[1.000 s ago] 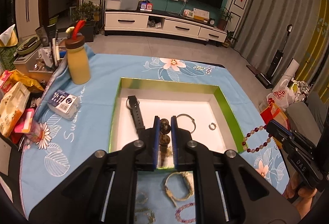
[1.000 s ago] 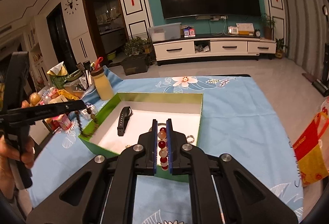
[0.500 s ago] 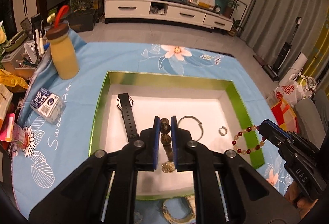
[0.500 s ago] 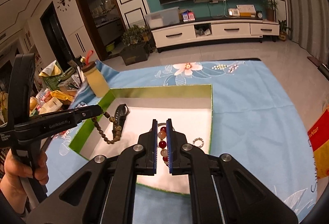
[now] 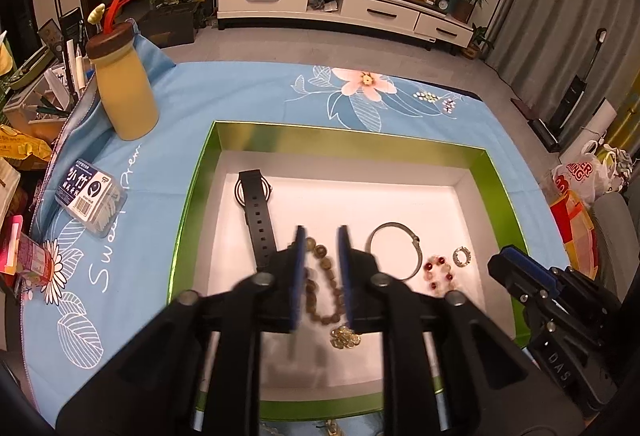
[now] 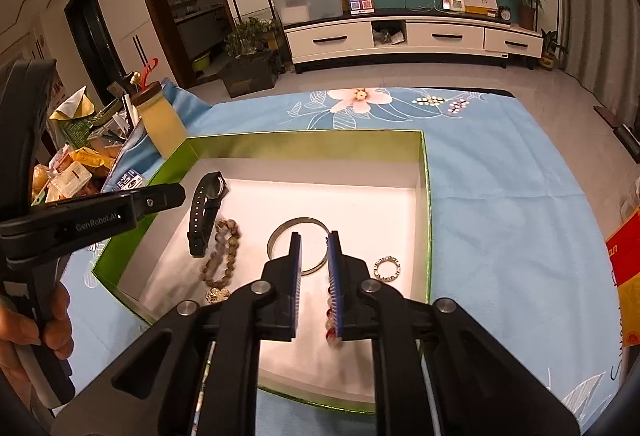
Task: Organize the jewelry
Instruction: 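Lower both bracelets into the green box and open both tools, then withdraw both tools from the box back over the remaining bracelets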
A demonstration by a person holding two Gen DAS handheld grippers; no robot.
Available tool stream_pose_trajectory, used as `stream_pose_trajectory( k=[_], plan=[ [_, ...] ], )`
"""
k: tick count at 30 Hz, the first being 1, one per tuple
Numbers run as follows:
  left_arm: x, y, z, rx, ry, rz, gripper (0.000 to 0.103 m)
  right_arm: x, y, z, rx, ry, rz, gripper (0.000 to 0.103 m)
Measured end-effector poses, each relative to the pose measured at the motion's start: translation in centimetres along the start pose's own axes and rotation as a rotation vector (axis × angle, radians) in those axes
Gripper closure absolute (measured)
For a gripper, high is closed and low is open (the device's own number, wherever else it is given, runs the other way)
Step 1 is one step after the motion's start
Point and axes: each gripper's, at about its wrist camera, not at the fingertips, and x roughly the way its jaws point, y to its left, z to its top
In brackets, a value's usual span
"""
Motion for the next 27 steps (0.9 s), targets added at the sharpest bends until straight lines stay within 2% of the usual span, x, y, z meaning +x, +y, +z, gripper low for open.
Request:
stream_pose_trajectory(
  k=[1,3,5,6,10,14,19,27],
  plan=[
    [-0.3,-0.1,-0.1,0.003,-0.007,0.003,0.072,-0.2,0.0,-0.1,0.0,-0.005,-0.003,0.085],
    [-0.9,-0.2,-0.2,0.015,-0.018,0.001,0.067,-0.7,-0.3,-0.2,0.007,-0.015,-0.002,0.083],
    [-1.7,-0.3,-0.5,0.029,-0.033,0.008,0.051,-1.4,-0.6,-0.5,0.018,-0.029,0.0,0.08],
    [-2.2,-0.4,-0.7,0.039,-0.044,0.015,0.047,-1.7,-0.7,-0.5,0.021,-0.034,0.0,0.077],
    [-4.2,-0.3,-1.4,0.063,-0.075,0.035,0.033,-3.7,-1.6,-1.2,0.038,-0.065,-0.006,0.073],
    [-5.8,0.4,-2.4,0.065,-0.087,0.043,0.022,-5.9,-3.0,-2.1,0.058,-0.09,-0.025,0.064],
    [-7.5,1.7,-4.5,0.066,-0.089,0.069,0.018,-8.2,-4.4,-3.7,0.088,-0.105,-0.049,0.057],
    [-9.1,5.2,-8.2,0.01,-0.062,0.125,0.017,-10.1,-4.8,-6.1,0.115,-0.09,-0.042,0.056]
  ],
)
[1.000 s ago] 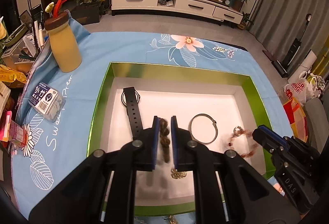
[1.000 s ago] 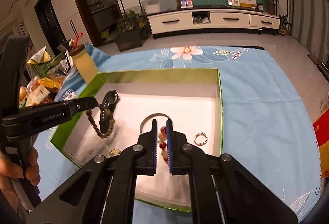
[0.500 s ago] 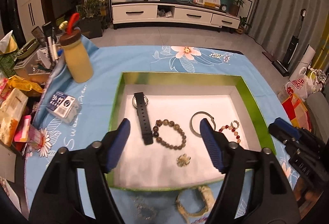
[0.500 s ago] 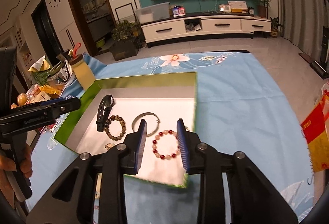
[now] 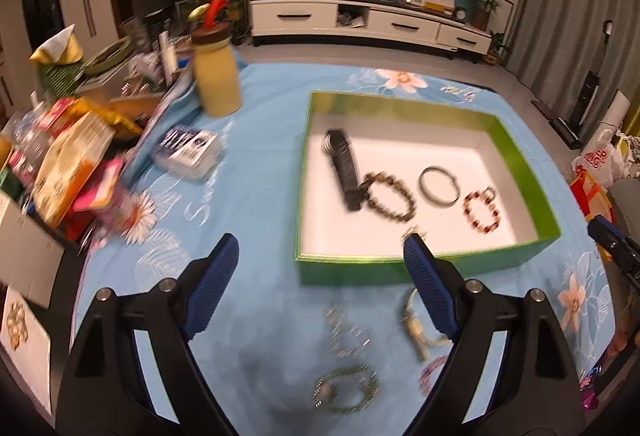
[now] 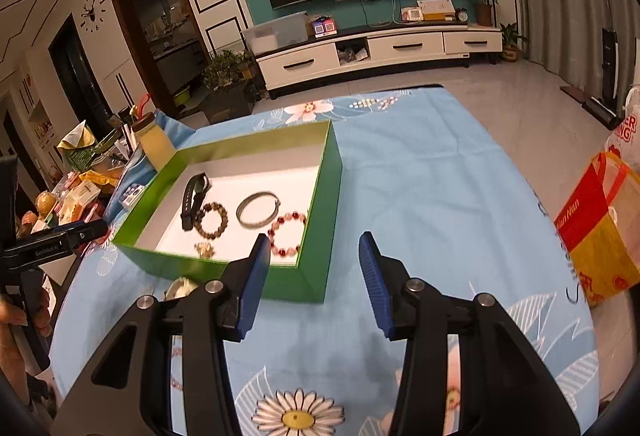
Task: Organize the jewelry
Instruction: 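Withdraw both tools from the box back over the remaining bracelets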
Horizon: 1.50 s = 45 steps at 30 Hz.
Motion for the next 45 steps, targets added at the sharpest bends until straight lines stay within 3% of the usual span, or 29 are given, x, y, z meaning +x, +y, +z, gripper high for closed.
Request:
stream_pose_trajectory(
  k=[14,28,39,45],
  plan=[
    [-0.7,4.1,-6.4,-0.097,0.087,-0.002,0.017,0.3,2.3,-4.4,-0.035,0.105,0.042,0.056],
    [0.4,2.6,-10.6,-0.081,0.148,0.0,0.018,2.5,6.7,-8.7,-0.137,0.234,0.103,0.056],
    [1.1,0.3,-11.8,0.017,0.146,0.026,0.026,3.9,9.5,-10.5,-0.224,0.26,0.11,0.056],
    [1.7,-0.4,-12.2,0.048,0.14,0.05,0.039,4.4,9.7,-10.8,-0.234,0.267,0.107,0.056]
  ],
)
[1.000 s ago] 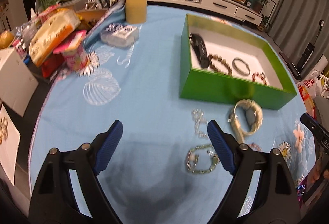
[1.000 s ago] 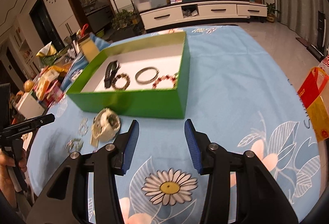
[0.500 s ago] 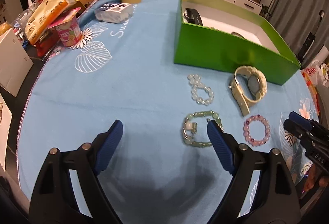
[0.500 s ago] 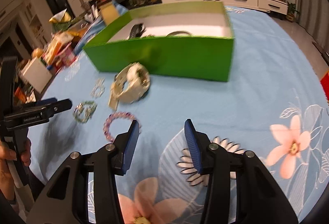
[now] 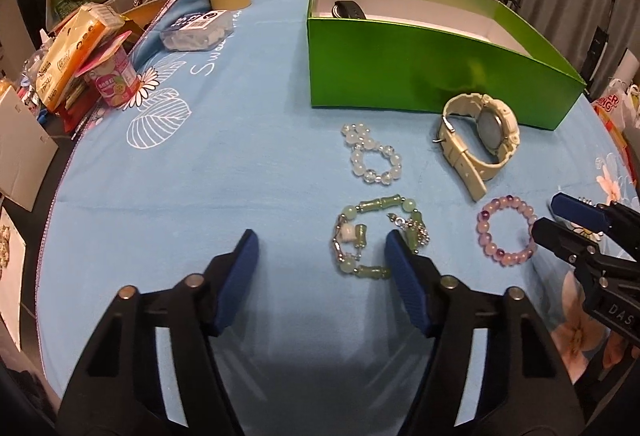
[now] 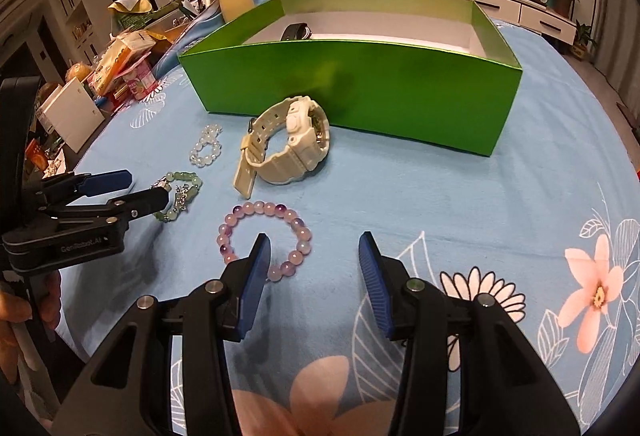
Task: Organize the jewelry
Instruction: 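Withdraw both tools from the box back over the remaining bracelets, then grasp the pink bead bracelet with the right tool while the left tool grasps the green jade bracelet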
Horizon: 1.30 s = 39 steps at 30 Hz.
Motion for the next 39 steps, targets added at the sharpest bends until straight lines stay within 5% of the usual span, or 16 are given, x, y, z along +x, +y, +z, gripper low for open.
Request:
stream_pose_trajectory(
  k=[7,17,19,24,39],
  plan=[
    [0.5,-0.1,0.2,0.012,-0.011,-0.026,0.054,0.5,0.1,0.2,-0.011,0.003,-0.003,0.057],
    [0.4,-0.6,0.1,0.011,-0.037,-0.122,0.092,1.1,1.1,0.6,-0.048,-0.006,-0.013,0.056],
    [0.3,-0.7,-0.1,0.015,-0.041,-0.127,0.093,1.3,1.6,0.6,-0.076,-0.009,-0.034,0.059],
    [0.2,-0.6,-0.1,-0.012,-0.024,-0.175,0.096,1.6,2.7,0.4,-0.145,-0.025,-0.075,0.093],
    [-3.6,-0.9,1.3,-0.018,-0.113,-0.217,0.096,-2.5,1.7,1.6,-0.096,-0.152,-0.034,0.096]
  ],
)
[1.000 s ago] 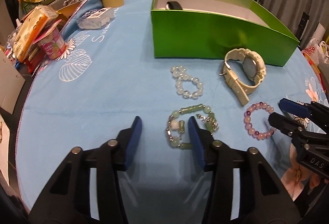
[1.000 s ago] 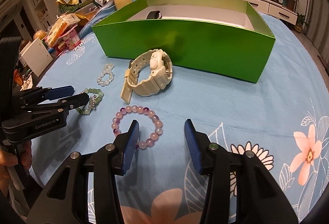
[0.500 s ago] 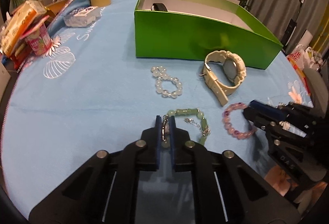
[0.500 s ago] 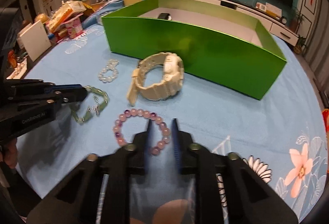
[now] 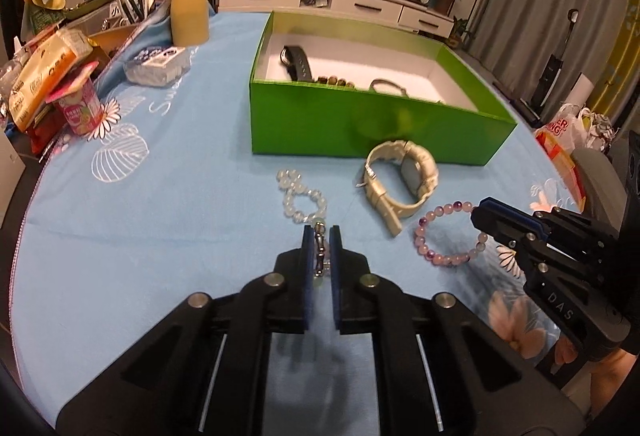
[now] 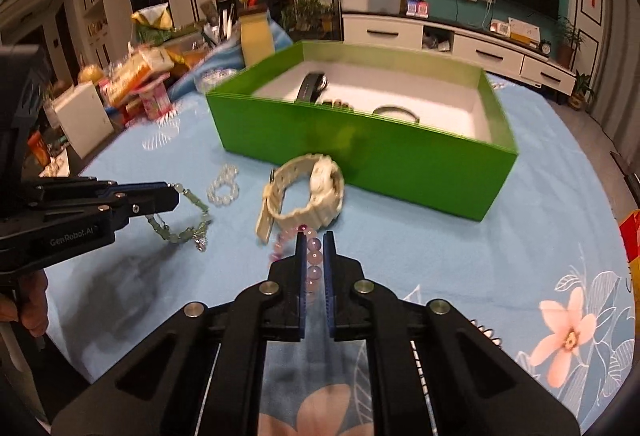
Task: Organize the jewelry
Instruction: 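Grasp the pink bead bracelet with the right tool while the left tool grasps the green jade bracelet, then carry the pink and green bracelets over the green box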
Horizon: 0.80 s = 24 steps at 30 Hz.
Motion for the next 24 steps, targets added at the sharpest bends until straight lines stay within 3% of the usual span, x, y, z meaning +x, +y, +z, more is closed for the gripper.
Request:
stream_pose_trajectory(
  k=[10,24],
  plan=[
    [-2.6,-0.3,1.3,-0.014,-0.063,-0.034,0.096,-3.1,-1.2,1.2,0.035,-0.087,-0.02,0.096],
    [-4.2,-0.6,2.5,-0.015,-0.093,-0.025,0.096,-5.4,-2.7,1.7,0.062,-0.152,-0.035,0.096]
  ],
)
